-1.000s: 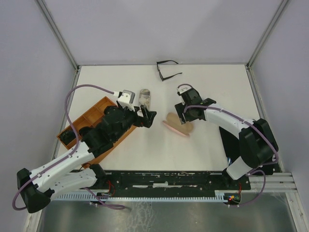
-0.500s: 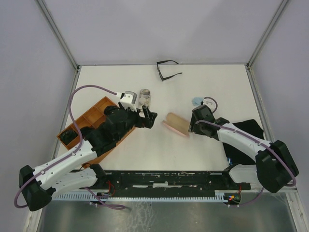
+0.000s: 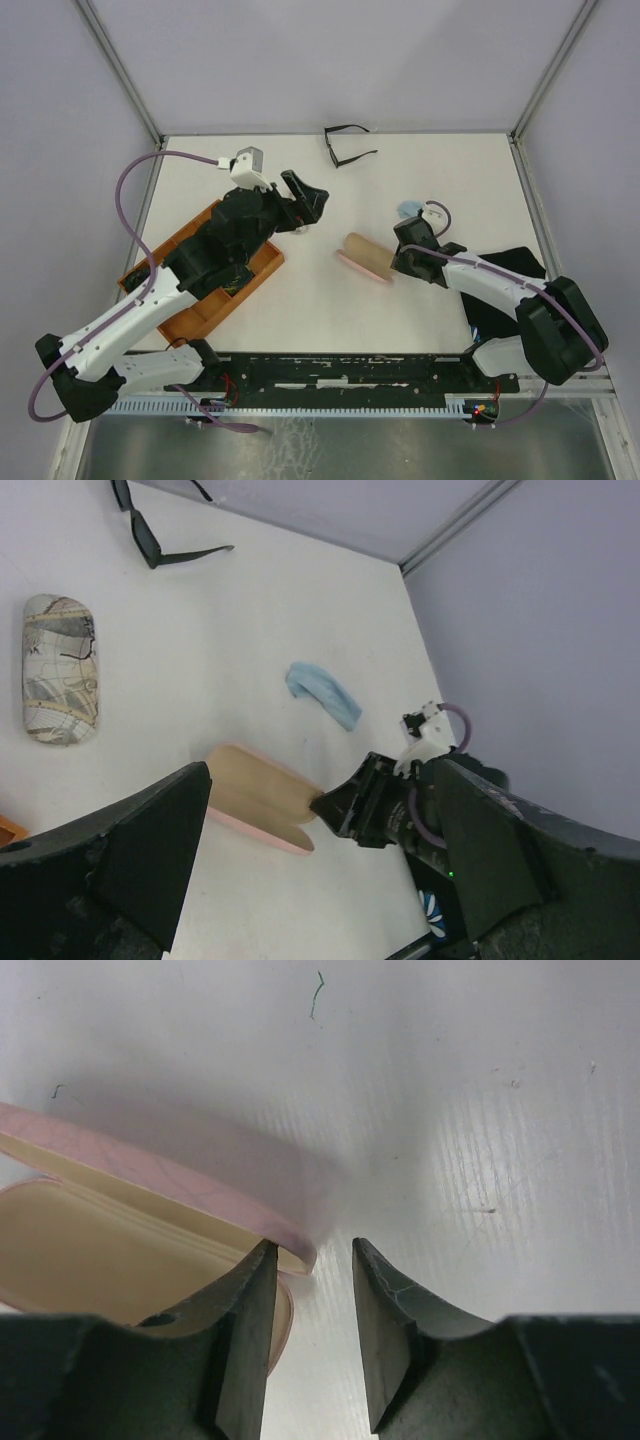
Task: Organize the sunglasses
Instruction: Move the sunglasses case at the center of the board.
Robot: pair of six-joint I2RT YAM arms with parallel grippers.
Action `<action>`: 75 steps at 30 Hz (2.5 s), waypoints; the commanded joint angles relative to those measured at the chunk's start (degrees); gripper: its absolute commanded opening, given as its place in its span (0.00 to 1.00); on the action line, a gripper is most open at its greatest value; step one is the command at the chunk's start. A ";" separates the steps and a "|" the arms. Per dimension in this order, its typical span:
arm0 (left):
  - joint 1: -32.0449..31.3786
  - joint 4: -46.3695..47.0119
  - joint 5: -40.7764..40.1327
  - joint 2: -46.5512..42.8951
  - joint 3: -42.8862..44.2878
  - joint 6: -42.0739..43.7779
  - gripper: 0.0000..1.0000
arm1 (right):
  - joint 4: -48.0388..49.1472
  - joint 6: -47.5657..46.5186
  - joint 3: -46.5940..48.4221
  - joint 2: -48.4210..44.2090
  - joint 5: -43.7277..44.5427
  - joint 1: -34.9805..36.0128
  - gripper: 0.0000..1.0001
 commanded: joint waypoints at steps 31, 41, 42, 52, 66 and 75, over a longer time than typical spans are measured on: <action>0.22 0.14 -5.07 -3.99 10.08 0.96 0.99 | 11.79 -29.19 14.28 13.68 -3.09 -0.10 0.00; 0.24 -0.19 -6.71 -4.23 10.50 2.50 0.99 | 16.09 -40.76 22.10 21.57 -7.30 -2.56 0.00; 0.20 0.11 -6.51 -4.30 10.33 2.46 0.99 | 16.08 -41.18 22.83 22.12 -7.89 -2.72 0.01; 0.19 0.82 -6.37 -4.24 10.82 3.18 0.99 | 14.91 -39.22 24.56 19.67 -9.74 -3.24 0.46; 0.16 3.23 -3.15 -2.34 12.35 4.14 0.99 | 4.95 -23.01 27.00 13.38 7.44 -5.99 0.52; 0.23 4.57 -2.45 -4.82 8.35 5.58 0.99 | -8.86 -26.57 32.18 18.37 5.27 -14.35 0.54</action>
